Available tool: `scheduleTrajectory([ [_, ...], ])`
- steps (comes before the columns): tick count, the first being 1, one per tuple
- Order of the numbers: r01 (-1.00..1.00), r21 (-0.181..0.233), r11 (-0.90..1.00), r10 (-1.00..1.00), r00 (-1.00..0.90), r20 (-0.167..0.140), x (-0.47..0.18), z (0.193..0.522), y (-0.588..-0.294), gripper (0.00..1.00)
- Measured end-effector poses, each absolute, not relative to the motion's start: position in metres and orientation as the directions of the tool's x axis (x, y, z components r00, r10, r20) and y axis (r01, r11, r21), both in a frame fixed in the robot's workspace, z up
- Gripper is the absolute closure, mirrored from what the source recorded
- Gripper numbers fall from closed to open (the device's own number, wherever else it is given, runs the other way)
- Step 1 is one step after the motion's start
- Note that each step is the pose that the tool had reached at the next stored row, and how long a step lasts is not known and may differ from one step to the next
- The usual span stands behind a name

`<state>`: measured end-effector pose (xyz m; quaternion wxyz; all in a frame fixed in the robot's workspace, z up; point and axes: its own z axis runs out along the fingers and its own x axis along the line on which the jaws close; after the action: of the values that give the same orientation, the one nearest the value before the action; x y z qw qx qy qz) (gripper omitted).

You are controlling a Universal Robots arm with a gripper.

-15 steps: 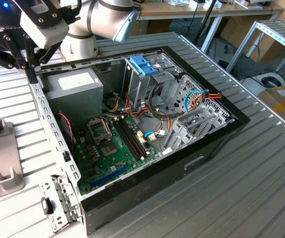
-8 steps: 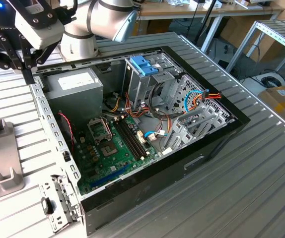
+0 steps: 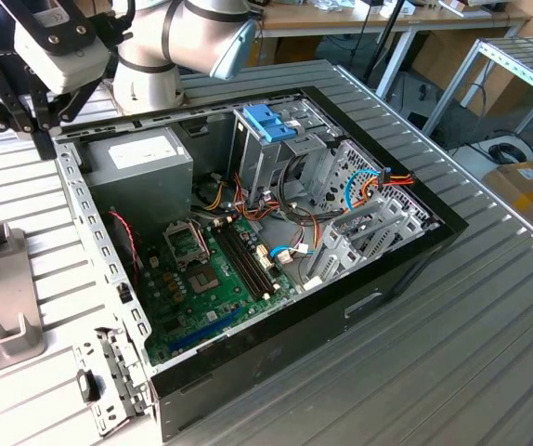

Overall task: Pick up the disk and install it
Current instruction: 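Reach for the disk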

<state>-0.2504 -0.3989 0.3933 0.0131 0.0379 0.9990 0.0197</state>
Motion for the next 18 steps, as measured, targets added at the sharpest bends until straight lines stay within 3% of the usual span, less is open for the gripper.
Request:
scheduleTrajectory([
  [18,0.075,0.04,0.996,0.076,-0.997,-0.025,-0.271,0.393,-0.399,0.9],
])
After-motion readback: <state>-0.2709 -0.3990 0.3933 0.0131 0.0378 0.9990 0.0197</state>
